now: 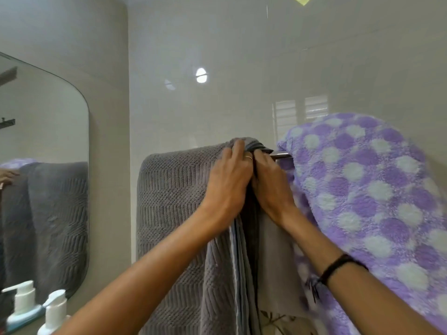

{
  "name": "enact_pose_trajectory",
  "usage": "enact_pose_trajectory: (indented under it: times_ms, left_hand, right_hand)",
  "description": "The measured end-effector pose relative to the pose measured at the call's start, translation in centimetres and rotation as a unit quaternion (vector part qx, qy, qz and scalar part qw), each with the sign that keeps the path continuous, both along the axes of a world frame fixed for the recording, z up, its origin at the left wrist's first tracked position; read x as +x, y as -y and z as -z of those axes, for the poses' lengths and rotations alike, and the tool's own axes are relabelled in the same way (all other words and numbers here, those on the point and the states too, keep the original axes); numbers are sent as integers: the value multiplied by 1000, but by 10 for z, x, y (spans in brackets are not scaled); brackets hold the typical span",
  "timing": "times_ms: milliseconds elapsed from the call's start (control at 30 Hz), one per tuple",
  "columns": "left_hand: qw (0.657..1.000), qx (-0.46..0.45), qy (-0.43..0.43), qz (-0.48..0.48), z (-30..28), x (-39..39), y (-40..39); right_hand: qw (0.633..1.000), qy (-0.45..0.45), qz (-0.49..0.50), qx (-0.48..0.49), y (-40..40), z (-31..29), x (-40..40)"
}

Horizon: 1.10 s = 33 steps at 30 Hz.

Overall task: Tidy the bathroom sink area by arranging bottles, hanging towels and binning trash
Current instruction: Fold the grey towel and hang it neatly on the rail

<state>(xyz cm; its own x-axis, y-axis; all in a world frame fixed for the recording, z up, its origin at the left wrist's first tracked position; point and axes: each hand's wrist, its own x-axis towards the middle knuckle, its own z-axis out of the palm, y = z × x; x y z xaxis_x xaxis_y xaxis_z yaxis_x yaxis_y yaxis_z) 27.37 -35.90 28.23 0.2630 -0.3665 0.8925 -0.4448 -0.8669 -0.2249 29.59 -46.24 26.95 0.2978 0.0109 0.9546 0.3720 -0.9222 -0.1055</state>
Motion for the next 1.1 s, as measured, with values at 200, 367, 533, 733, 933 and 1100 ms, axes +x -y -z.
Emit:
enact_pose_trajectory:
  times_ms: [200,367,533,733,933,1100]
  left_hand:
    - [991,1,119,-59,-39,8,-15]
    - [988,-9,116,-101,-30,16,-8]
    - [998,-26,54,18,-15,15,1]
    - [988,-58,-12,144,15,4,26]
    - [961,-102,-43,255,26,5,15]
    - [941,-156,-70,290,29,29,-26]
  right_hand:
    - [989,51,123,67,6,-54,-20]
    - [987,-53,135,74,7,-22,-25]
    - [991,-77,27,109,13,-14,-22]
    - [924,-95,-210,306,21,-3,-21]
    - [948,-89,-115,285,17,-3,-20]
    - [960,-17,-153,232,14,3,-17]
